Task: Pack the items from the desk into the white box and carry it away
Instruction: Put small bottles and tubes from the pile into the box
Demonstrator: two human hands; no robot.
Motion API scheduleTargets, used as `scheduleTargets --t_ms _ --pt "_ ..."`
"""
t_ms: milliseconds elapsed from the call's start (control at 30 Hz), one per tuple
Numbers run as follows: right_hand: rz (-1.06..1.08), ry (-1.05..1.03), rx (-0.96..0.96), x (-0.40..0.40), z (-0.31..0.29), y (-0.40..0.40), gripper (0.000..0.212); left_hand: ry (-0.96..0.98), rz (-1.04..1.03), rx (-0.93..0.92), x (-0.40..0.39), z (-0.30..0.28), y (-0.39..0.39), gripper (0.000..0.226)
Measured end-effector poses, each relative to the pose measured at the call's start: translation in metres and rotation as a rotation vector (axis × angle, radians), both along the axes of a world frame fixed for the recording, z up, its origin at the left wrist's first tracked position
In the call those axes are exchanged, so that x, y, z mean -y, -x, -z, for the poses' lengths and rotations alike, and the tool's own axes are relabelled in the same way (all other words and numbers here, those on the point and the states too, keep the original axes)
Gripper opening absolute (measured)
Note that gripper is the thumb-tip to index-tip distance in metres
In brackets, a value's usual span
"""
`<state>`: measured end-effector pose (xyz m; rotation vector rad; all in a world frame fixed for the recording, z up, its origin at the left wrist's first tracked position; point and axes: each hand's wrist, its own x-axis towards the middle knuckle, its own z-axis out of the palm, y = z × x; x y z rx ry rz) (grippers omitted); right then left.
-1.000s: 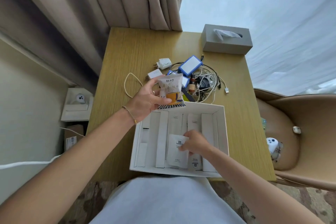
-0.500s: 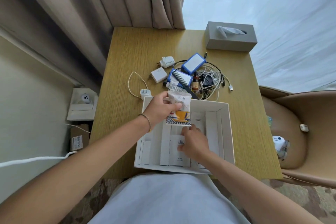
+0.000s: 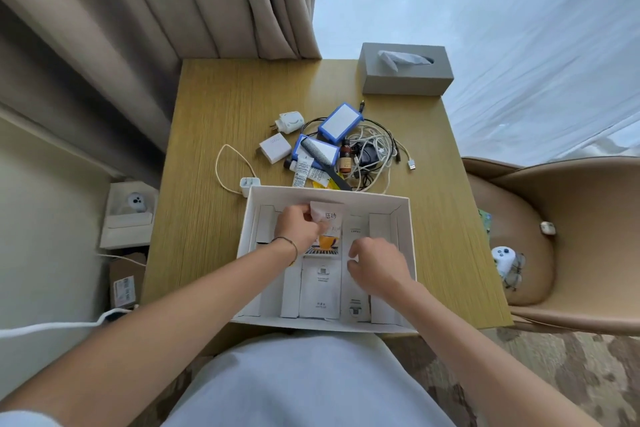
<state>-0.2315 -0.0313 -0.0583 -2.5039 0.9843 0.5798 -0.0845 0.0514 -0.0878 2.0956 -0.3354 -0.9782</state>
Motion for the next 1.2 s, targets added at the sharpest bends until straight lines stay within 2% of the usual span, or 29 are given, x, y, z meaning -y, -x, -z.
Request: scheduleTargets --t_ms 100,233,367,633,833,967,1100,1200 --pt "0.011 -0.006 0.029 -0.001 -0.004 0.001 0.025 -0.080 0.042 0.051 0.006 0.010 0.002 0.021" --pt "0.026 -0.018 0.060 0.000 -0.006 0.002 0.026 -0.203 0.101 0.253 0.010 0.013 0.004 0.007" --pt "0.053 -0.032 0.131 0.003 -0.009 0.002 0.028 -0.257 0.117 0.400 0.008 0.009 0.006 0.012" --pt "0.145 -0.050 0.343 0.025 -0.032 -0.031 0.021 -0.220 0.209 0.334 -0.009 -0.020 -0.005 0.022" --pt "0.143 -0.038 0.456 0.051 -0.059 -0.077 0.018 -0.066 0.220 0.390 -0.005 -0.063 -0.023 0.019" --pt "0.103 -0.024 0.441 0.069 -0.061 -0.111 0.022 -0.019 0.188 0.435 0.010 -0.080 -0.049 0.015" --pt "0.022 -0.100 0.421 0.083 -0.051 -0.149 0.023 -0.052 0.167 0.421 0.017 -0.081 -0.079 0.015" --pt "-0.161 -0.071 0.336 0.089 -0.031 -0.174 0.022 -0.105 0.172 0.423 0.018 -0.076 -0.099 0.016"
